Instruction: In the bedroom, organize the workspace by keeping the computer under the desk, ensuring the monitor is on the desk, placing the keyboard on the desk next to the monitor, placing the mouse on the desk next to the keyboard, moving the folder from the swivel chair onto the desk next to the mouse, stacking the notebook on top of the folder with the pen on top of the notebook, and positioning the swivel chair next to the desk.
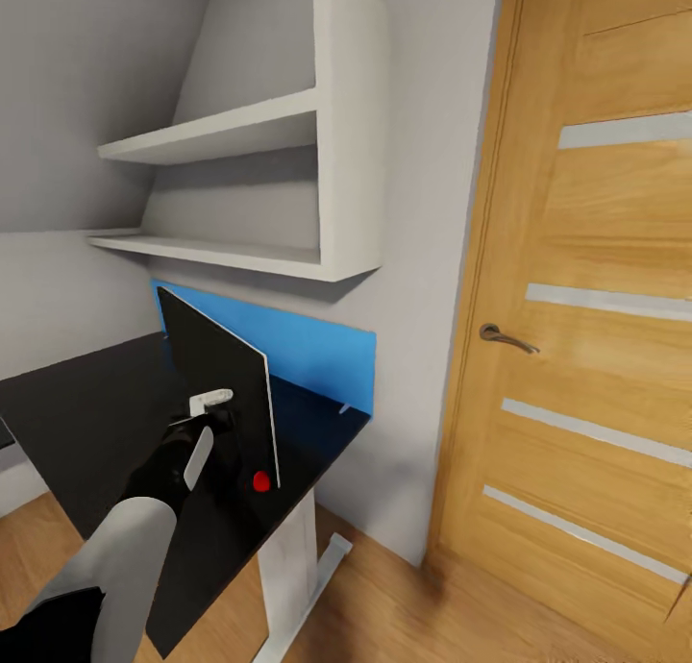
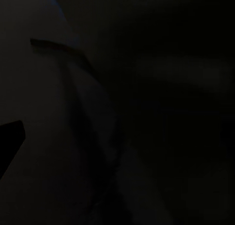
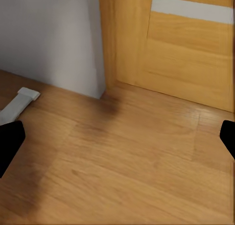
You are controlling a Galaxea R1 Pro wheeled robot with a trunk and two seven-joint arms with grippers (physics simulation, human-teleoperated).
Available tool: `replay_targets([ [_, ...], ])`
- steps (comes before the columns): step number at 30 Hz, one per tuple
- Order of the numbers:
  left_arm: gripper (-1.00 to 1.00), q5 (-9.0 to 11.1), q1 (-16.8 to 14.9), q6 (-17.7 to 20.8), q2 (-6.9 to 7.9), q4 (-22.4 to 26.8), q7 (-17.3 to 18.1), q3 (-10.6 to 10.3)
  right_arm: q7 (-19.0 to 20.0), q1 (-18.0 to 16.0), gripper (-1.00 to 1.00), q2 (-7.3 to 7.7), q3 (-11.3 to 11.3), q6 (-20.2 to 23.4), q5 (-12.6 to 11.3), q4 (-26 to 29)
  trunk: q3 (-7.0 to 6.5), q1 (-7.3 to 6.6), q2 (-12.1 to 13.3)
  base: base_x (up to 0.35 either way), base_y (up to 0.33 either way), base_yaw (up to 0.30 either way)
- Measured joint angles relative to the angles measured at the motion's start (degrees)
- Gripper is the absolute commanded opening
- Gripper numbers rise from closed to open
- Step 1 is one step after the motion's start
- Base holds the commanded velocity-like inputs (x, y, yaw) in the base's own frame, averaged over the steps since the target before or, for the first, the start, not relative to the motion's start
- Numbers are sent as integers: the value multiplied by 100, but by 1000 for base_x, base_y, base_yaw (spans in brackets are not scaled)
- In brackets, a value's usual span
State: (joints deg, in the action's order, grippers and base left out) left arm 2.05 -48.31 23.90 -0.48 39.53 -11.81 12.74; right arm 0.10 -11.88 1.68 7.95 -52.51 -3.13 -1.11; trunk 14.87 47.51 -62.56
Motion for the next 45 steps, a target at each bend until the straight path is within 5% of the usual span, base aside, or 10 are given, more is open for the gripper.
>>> replay_targets([
  [45, 100, 7, -2, -15, -13, -307, 22, -9, -1, 0, 100, -10, -5, -1, -1, 0, -77, -1, 0, 29, -17, -32],
])
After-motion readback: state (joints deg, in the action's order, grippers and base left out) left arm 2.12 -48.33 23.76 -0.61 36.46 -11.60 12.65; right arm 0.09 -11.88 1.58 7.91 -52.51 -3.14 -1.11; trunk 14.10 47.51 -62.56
